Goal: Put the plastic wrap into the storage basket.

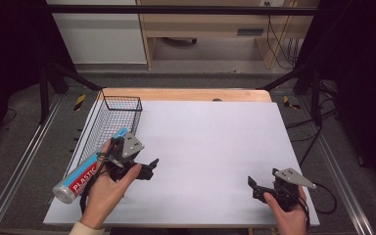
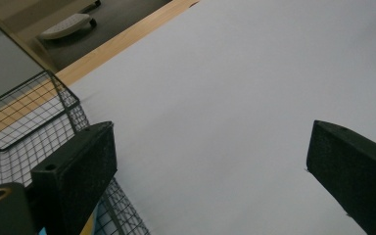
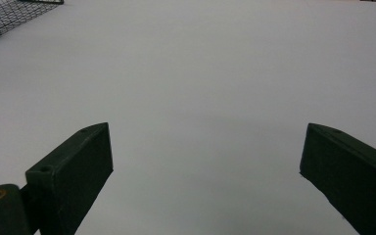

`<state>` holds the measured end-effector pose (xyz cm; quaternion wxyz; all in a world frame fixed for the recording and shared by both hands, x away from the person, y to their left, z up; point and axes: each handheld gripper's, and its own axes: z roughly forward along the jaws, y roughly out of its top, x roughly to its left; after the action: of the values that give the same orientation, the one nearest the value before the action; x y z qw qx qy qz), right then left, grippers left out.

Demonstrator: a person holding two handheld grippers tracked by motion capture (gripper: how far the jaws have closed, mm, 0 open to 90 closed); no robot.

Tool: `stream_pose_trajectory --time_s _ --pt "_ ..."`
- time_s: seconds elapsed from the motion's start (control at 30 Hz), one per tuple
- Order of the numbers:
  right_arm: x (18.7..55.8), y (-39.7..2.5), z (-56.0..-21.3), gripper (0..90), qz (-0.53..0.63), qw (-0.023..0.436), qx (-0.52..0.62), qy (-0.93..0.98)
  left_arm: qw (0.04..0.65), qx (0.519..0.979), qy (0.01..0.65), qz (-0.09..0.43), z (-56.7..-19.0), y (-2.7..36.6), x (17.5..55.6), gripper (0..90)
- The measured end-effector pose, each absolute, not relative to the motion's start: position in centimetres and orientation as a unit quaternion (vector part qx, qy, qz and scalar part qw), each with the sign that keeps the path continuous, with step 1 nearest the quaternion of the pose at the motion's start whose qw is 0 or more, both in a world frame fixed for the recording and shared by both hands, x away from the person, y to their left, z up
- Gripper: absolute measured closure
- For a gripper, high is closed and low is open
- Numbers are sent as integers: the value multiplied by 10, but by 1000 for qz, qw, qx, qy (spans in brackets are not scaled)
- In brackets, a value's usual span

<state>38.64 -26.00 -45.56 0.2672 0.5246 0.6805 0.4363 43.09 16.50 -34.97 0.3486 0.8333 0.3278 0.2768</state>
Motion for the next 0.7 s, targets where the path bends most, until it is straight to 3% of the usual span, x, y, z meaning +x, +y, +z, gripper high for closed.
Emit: stream_pose_trajectory --time_s 0.7 --pt "386 -261 -456 59 436 267 524 681 374 848 280 250 -381 117 425 48"
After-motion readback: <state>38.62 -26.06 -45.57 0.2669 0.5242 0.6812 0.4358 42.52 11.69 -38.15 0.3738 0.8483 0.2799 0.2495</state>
